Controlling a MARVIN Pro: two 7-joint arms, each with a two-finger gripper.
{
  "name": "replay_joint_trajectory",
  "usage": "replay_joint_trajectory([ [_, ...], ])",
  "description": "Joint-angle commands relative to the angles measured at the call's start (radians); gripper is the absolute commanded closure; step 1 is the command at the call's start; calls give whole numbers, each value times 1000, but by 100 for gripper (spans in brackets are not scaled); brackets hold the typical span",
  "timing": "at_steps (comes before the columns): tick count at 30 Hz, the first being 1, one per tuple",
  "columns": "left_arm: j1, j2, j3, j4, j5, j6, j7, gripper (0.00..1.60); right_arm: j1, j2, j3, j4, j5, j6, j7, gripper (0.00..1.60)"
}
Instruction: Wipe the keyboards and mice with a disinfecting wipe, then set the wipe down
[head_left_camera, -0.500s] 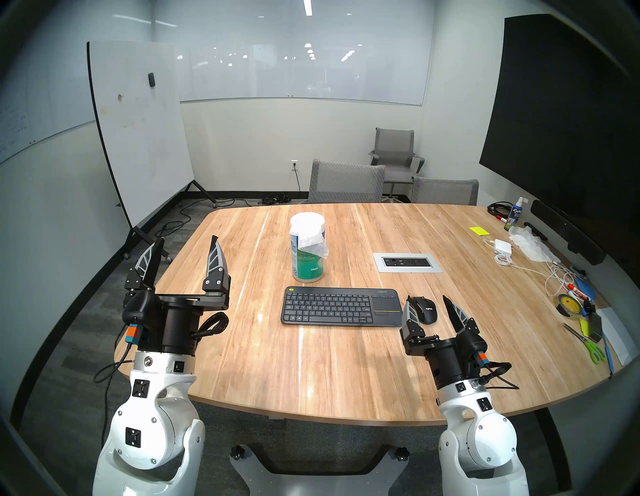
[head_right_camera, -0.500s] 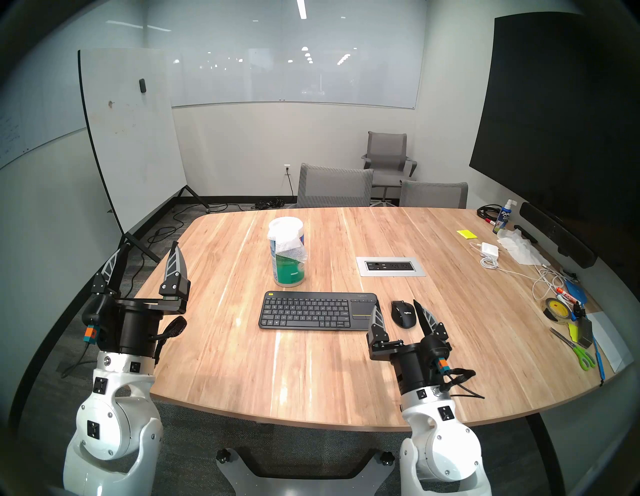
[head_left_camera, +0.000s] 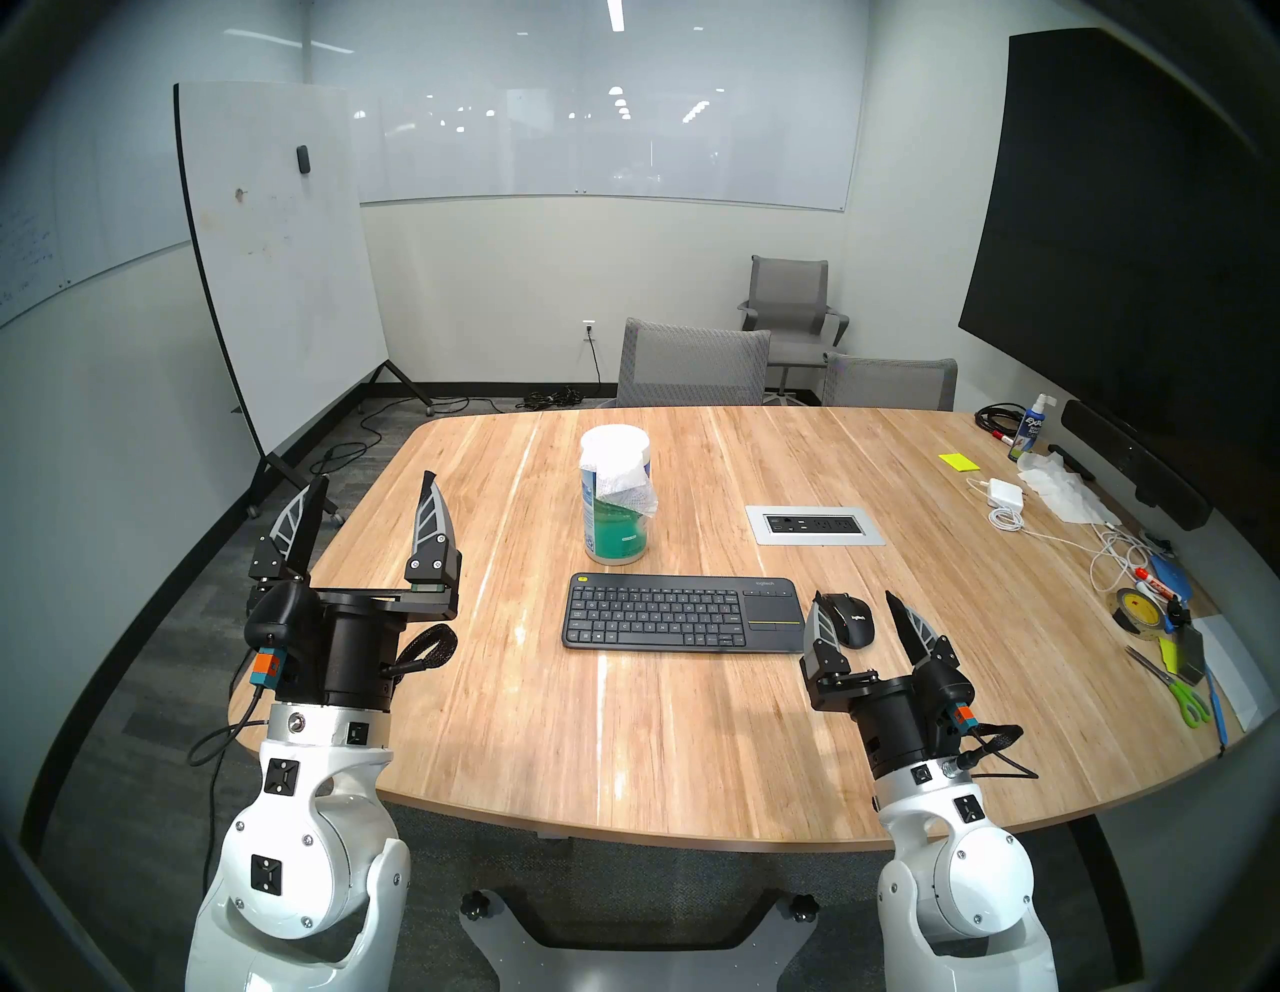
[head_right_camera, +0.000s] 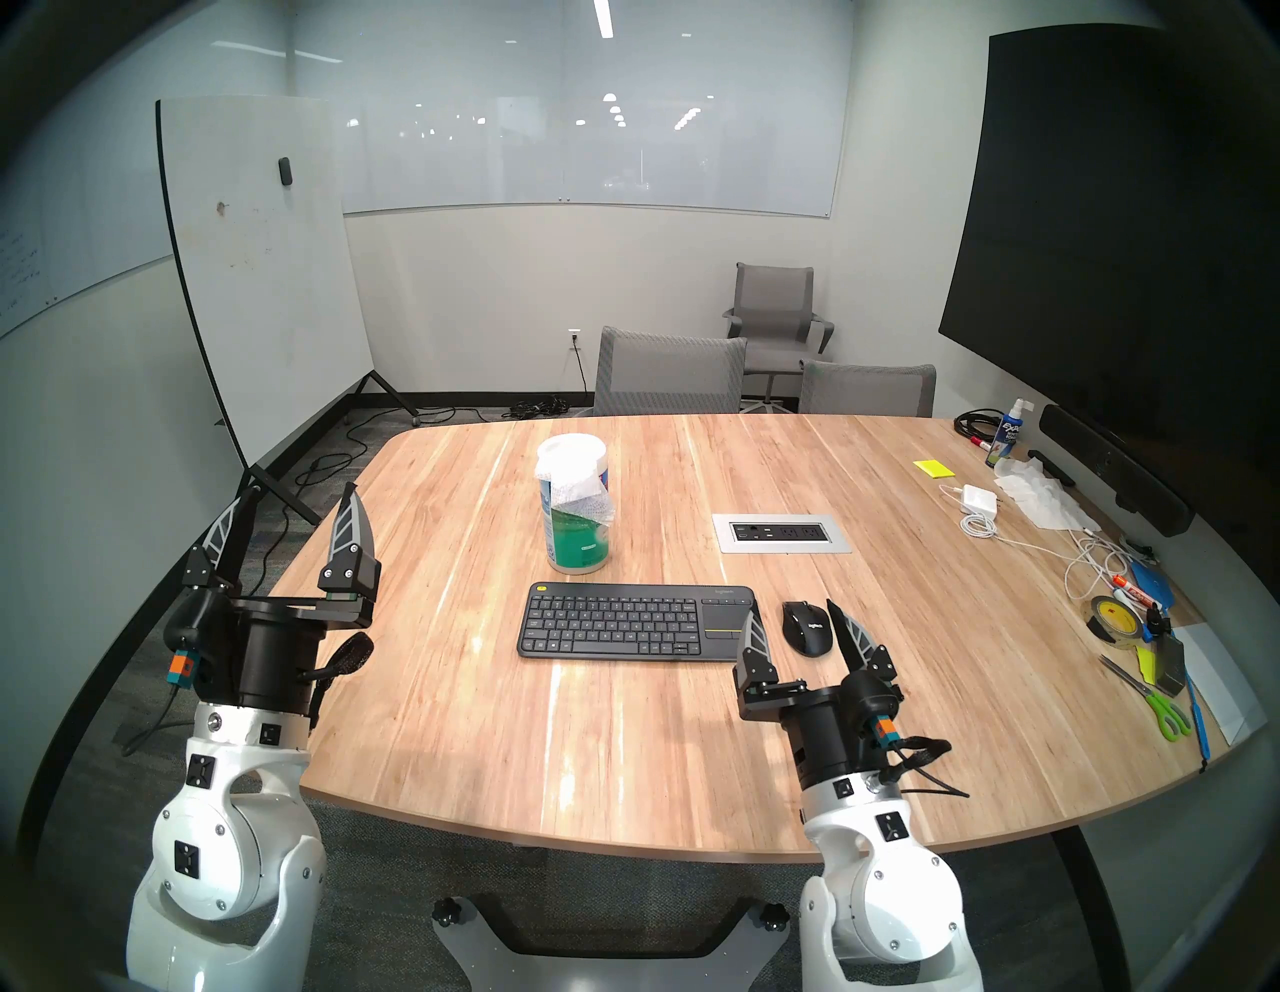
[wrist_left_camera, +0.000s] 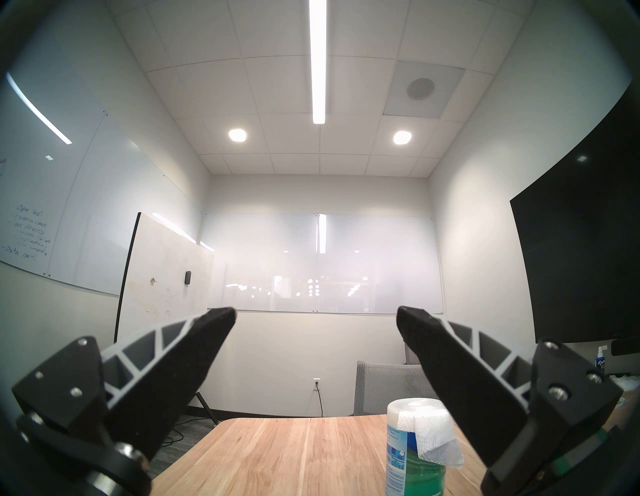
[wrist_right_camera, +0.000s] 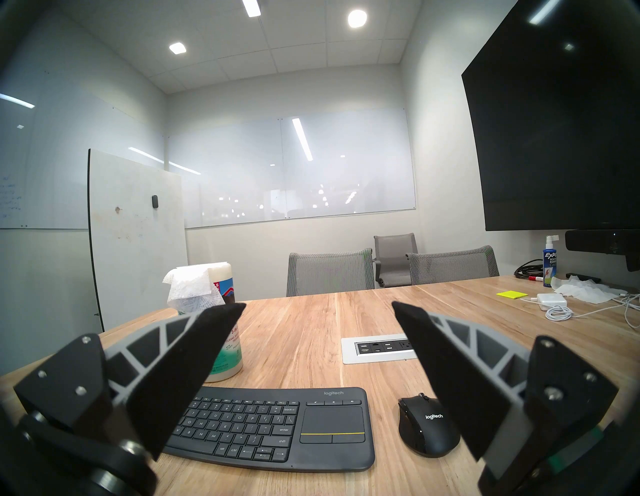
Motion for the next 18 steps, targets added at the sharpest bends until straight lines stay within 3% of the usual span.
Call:
replay_joint_trajectory([
  [1, 0, 0, 0, -18, 0, -2, 0, 0, 1, 0, 0, -21, 0, -3, 0, 0],
  [18, 0, 0, 0, -18, 0, -2, 0, 0, 1, 0, 0, -21, 0, -3, 0, 0],
])
